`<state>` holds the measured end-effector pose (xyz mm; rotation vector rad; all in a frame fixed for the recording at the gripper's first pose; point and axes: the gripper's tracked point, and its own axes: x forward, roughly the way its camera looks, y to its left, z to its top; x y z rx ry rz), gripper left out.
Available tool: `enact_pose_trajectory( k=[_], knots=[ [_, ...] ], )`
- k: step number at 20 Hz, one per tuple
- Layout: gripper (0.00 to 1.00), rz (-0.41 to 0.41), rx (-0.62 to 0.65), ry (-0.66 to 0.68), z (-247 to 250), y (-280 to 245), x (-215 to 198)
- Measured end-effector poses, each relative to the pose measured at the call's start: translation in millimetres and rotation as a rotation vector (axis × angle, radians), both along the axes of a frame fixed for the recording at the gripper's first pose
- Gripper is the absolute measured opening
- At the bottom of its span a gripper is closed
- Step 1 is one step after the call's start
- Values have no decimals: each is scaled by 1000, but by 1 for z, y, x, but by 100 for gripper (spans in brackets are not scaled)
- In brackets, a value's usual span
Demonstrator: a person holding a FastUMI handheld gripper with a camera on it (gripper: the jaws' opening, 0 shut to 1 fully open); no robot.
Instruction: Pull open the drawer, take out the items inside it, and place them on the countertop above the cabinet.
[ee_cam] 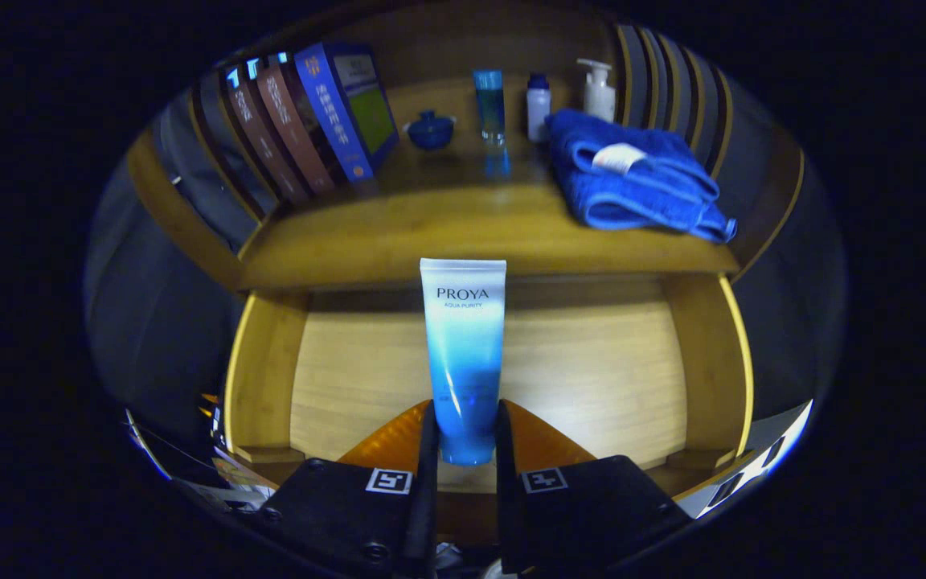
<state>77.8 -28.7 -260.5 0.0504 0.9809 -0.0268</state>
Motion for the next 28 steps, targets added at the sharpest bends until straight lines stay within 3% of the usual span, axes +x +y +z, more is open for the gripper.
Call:
enact_pose_trajectory(
  k=[6,11,18,19,25,28],
  knots=[
    [35,21,-21,-97,45,5,85],
    [35,0,-56,-45,29,1,144],
    [36,-31,-39,49,-6,-2,176],
    [39,-32,-27,47,-10,0,178],
    [100,-51,-10,14,1,-4,176],
    [100,-46,-3,-23,12,-3,168]
  ],
)
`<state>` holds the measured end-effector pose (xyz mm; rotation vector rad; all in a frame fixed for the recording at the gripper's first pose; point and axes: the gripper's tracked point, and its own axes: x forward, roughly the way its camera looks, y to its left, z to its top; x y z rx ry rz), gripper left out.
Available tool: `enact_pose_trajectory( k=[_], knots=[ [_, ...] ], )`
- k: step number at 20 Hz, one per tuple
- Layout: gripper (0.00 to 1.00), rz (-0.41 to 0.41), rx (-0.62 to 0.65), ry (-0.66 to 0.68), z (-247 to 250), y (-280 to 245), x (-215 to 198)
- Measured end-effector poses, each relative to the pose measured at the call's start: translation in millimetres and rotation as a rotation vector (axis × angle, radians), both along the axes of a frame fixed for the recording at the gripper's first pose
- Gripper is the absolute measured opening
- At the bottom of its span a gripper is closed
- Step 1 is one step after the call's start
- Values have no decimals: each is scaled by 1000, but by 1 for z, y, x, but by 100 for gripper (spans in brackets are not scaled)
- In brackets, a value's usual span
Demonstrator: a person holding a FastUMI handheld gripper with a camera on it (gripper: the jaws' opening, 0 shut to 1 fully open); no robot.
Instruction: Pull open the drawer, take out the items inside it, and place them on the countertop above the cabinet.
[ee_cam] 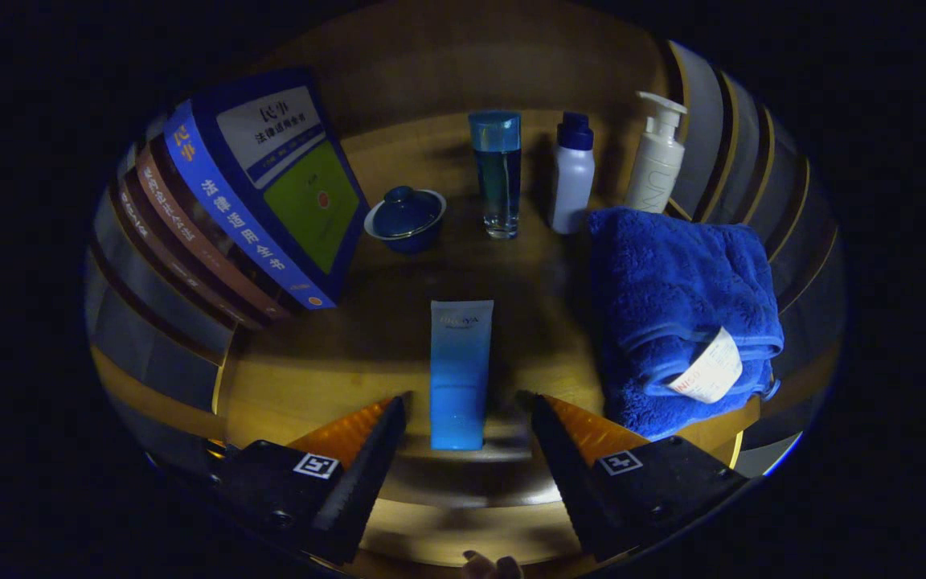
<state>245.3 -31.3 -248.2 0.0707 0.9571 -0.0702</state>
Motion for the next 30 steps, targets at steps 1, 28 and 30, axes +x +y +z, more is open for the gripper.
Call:
enact_pose_trajectory(
  k=[1,28,30],
  knots=[
    [100,1,-1,-15,5,0,-5],
    [99,-35,2,-727,46,-5,-312],
    [99,-25,-11,-720,31,-2,-318]
  ],
)
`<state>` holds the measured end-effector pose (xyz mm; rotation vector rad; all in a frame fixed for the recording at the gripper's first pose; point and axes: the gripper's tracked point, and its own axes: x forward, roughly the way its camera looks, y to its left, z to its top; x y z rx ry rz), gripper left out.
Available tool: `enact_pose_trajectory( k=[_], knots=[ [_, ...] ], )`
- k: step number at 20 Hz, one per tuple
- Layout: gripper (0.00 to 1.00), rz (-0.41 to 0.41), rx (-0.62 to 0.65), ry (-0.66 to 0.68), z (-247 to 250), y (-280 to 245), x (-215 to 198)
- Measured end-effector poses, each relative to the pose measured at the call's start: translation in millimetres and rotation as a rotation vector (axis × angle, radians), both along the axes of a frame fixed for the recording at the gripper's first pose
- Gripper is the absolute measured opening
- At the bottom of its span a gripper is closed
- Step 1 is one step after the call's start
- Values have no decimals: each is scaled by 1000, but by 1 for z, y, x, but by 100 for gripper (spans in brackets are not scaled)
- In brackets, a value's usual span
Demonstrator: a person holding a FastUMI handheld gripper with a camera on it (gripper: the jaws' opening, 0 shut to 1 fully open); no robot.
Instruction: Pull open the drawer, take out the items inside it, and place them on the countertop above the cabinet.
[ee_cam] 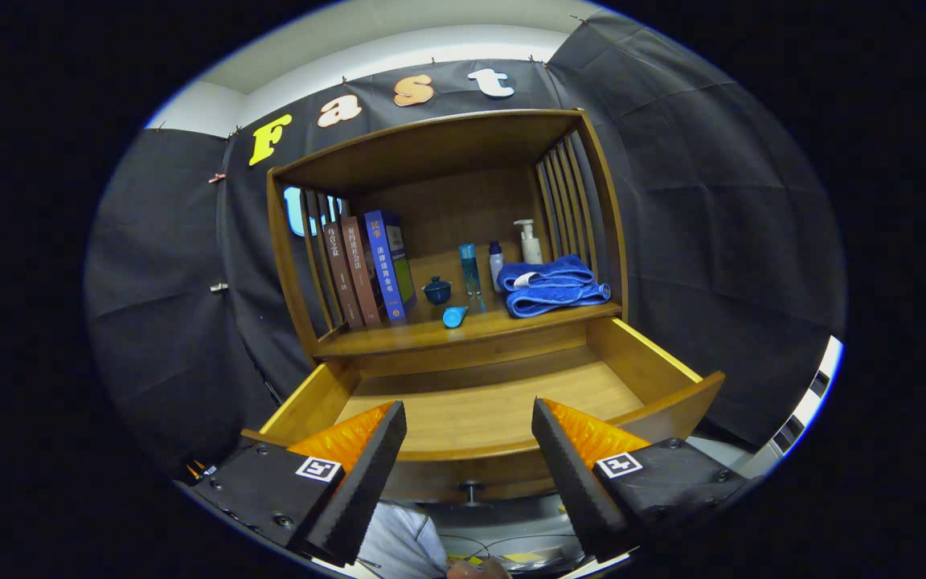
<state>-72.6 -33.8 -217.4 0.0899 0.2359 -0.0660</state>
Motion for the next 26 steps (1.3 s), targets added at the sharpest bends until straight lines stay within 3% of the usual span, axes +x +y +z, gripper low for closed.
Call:
enact_pose_trajectory(
  k=[10,18,26],
  knots=[
    [99,-3,-26,94,-58,5,11],
    [99,-30,-73,59,-48,5,14],
    [99,-31,-70,70,-46,5,77]
  ],
)
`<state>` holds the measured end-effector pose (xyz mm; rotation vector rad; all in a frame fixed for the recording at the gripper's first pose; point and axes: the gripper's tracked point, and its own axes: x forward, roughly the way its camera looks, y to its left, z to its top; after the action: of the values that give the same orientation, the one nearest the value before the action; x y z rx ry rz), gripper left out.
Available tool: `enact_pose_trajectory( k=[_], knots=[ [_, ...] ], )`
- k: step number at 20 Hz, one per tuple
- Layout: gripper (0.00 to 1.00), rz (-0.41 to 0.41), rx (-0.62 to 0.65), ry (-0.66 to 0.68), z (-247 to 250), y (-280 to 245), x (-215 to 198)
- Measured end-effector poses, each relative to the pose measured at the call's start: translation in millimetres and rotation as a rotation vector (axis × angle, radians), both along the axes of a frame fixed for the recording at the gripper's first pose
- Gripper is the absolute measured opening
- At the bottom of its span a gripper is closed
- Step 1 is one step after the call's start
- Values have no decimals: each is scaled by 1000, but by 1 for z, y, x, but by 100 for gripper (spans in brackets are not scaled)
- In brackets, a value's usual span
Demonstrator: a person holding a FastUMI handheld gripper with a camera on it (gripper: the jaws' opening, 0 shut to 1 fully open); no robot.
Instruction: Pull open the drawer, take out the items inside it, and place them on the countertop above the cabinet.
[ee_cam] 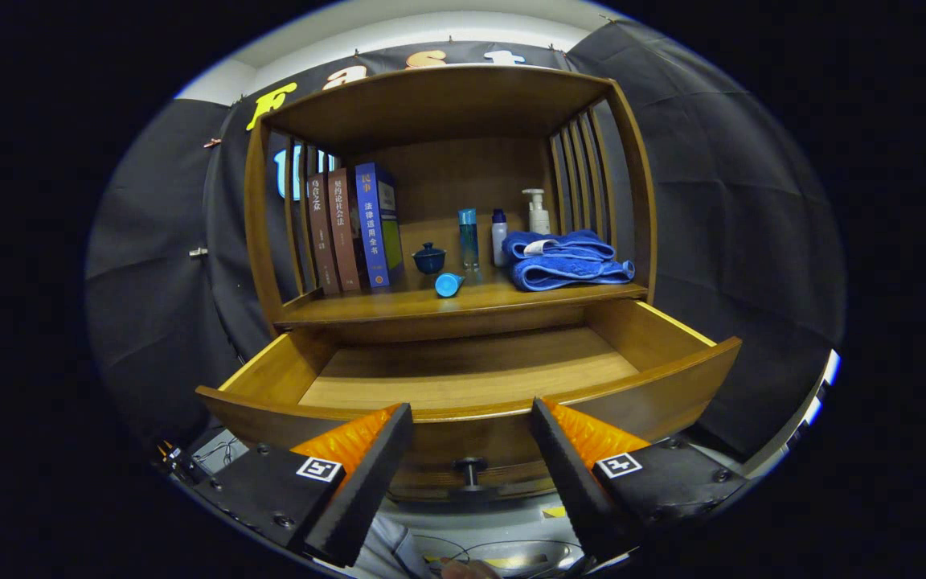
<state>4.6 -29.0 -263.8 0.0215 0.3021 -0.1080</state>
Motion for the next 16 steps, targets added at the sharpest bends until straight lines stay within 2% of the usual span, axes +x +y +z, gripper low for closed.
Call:
enact_pose_trajectory(
  k=[7,16],
  knots=[
    [99,2,-10,8,1,-2,68],
    [99,-2,-16,19,-2,-4,122]
  ],
)
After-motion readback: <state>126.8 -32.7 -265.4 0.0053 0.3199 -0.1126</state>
